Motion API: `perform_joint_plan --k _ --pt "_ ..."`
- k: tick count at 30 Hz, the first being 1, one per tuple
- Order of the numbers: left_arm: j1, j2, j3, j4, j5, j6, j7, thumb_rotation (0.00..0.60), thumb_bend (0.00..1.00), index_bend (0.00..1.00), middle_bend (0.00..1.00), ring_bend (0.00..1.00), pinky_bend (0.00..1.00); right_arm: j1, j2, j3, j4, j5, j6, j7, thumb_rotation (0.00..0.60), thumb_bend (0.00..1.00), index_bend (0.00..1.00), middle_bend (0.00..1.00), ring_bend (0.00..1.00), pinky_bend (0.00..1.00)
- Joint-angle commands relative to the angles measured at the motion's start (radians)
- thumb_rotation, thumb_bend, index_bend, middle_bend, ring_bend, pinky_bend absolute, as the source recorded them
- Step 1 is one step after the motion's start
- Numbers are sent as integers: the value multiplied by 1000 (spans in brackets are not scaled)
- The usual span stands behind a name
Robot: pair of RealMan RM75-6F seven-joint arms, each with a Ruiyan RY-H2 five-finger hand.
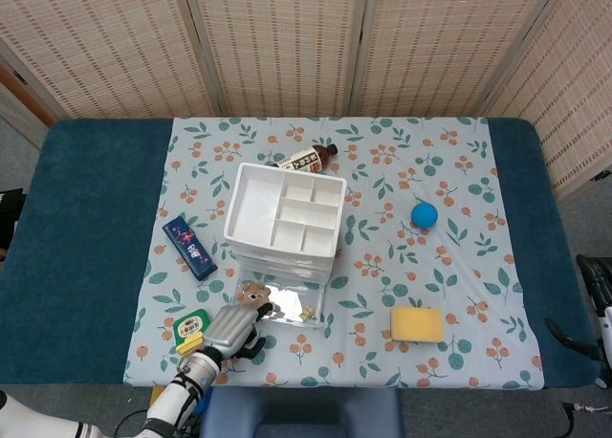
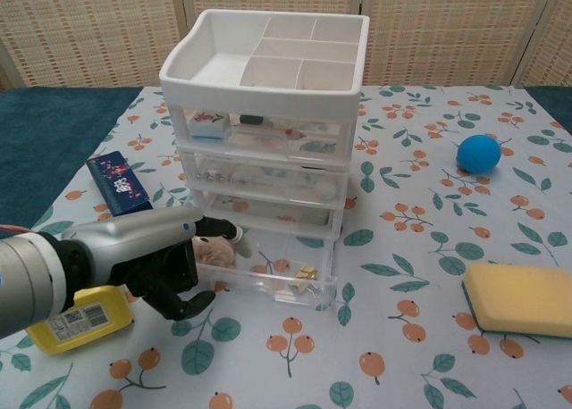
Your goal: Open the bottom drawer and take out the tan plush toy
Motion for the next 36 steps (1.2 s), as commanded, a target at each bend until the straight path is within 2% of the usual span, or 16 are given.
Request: perform_joint_plan --k 1,7,13,18,24,36 --pt "-2 44 5 -19 84 -2 -9 600 453 197 987 1000 1000 -2 3 0 -1 -2 4 -1 600 226 0 74 0 0" --pt "-16 112 20 34 287 -10 -2 600 440 248 984 1000 1000 -8 14 1 -11 -4 17 -7 600 226 0 74 0 0" --pt "-38 115 20 175 505 1 3 600 310 314 984 1000 1000 -13 38 1 -40 -19 39 -21 600 226 0 74 0 0" --pt "-74 118 27 264 610 -45 5 600 225 320 984 1000 1000 -19 45 -2 -55 -19 43 -29 600 226 0 73 0 0" --pt "-105 109 42 356 691 -97 12 600 155 328 984 1000 1000 -23 46 -3 -58 -14 43 -32 600 226 0 74 0 0" --pt "-139 99 44 451 702 -193 74 600 144 303 984 1000 1000 -23 41 -3 -54 -10 36 -30 600 226 0 74 0 0"
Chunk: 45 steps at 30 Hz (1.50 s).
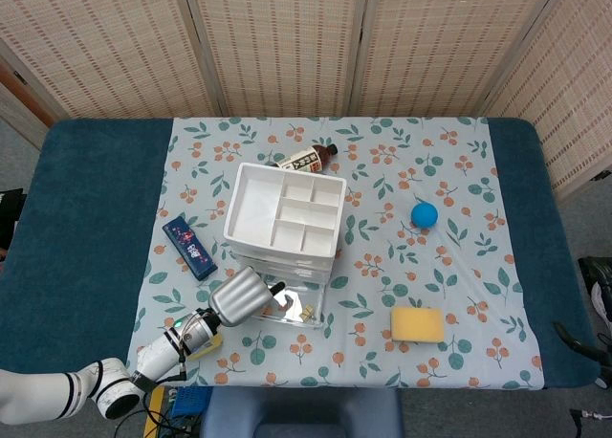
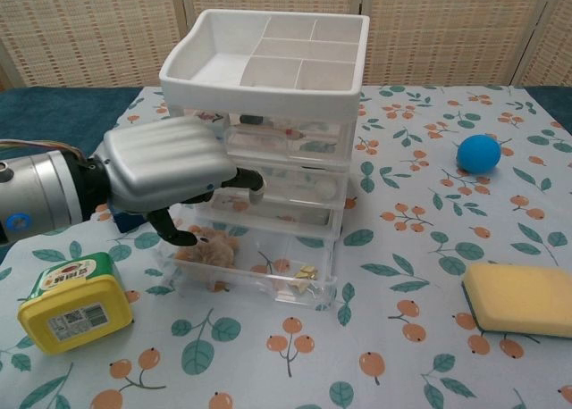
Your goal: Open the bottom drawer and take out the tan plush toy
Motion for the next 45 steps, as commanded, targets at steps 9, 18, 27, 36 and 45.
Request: perform_joint_plan --k 9,18,27,36,45 --pt "-20 -1 -4 22 -34 -71 91 600 144 298 983 1000 1000 -1 -2 0 6 2 -3 6 600 226 0 74 0 0" --pt "-40 -30 -20 47 -75 -110 146 600 144 295 984 1000 1000 1 -3 2 11 4 -7 15 600 226 0 74 0 0" --pt "-56 -59 -32 51 -114 -138 155 600 144 291 984 1000 1000 -1 -6 1 17 5 -9 22 600 226 0 74 0 0" --pt "-64 -93 -48 68 -112 -115 142 600 144 293 984 1000 1000 -1 -4 1 14 5 -9 20 600 226 0 74 0 0" --pt "-42 -7 -20 2 -103 -90 159 600 144 287 983 1000 1000 4 -7 2 17 3 -17 22 600 226 0 73 0 0"
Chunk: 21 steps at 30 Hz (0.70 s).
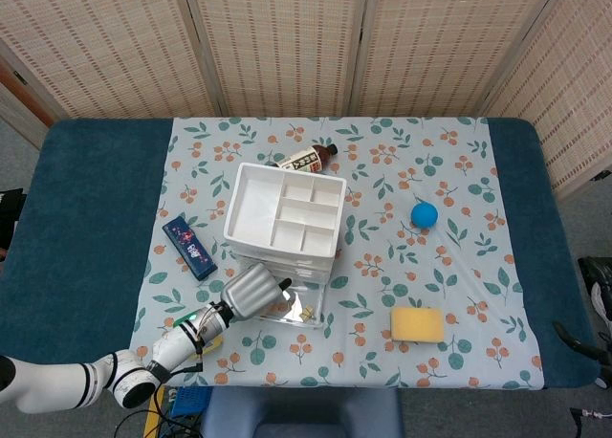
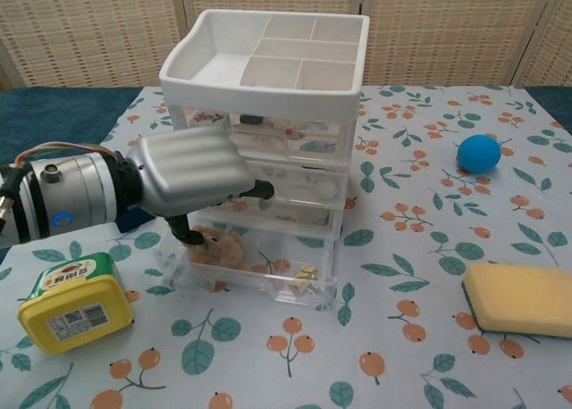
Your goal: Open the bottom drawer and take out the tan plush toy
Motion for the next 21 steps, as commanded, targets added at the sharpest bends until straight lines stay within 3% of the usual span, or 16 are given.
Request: perform_joint_plan --k 1,21 --pt "11 29 17 -24 2 6 15 600 144 285 983 1000 1000 1 -1 1 0 -1 0 1 600 226 0 74 0 0" --pt "-23 -30 19 17 -69 -62 82 600 144 271 983 1000 1000 -7 2 -2 -6 0 9 -3 600 226 0 74 0 0"
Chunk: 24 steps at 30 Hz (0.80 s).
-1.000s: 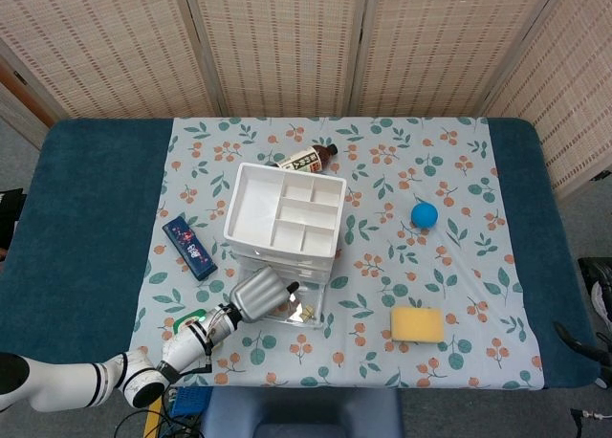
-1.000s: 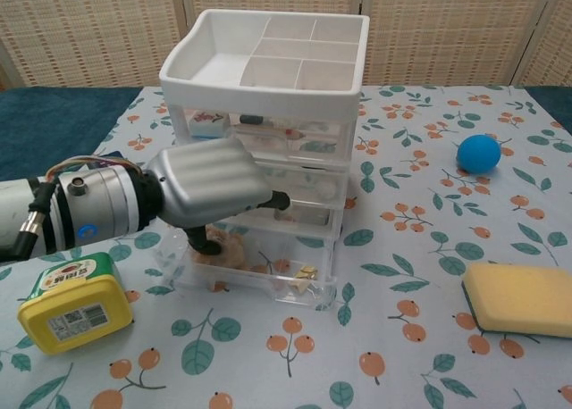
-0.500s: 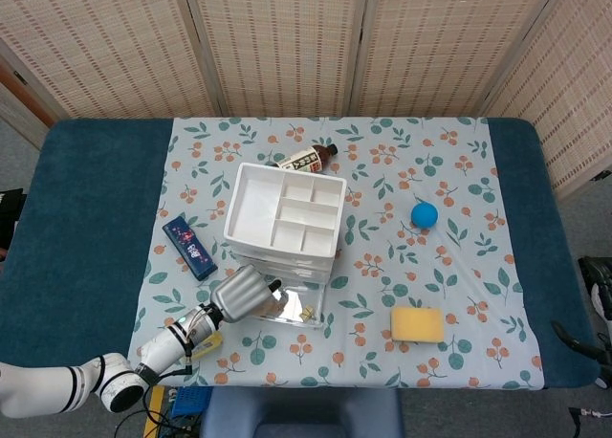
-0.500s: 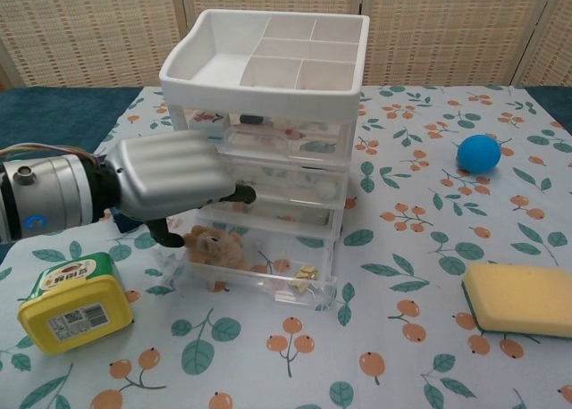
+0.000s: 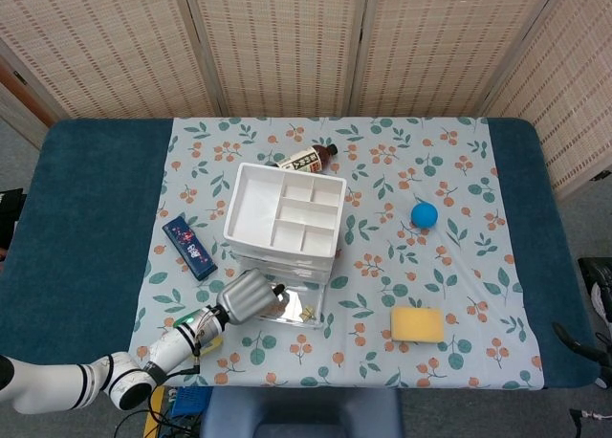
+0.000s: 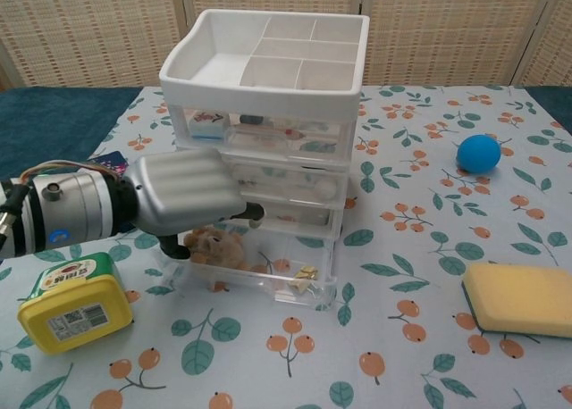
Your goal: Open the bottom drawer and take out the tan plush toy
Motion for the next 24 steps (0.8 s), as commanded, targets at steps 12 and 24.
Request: perform_joint_plan --k 12,24 --pt "-32 -49 -7 31 -18 -15 10 600 144 296 983 1000 1000 1 -1 1 7 5 -6 8 600 226 0 73 0 0" --pt "-30 -39 9 43 -33 -1 38 600 144 358 984 1000 1000 6 -1 2 7 2 -11 8 600 226 0 74 0 0"
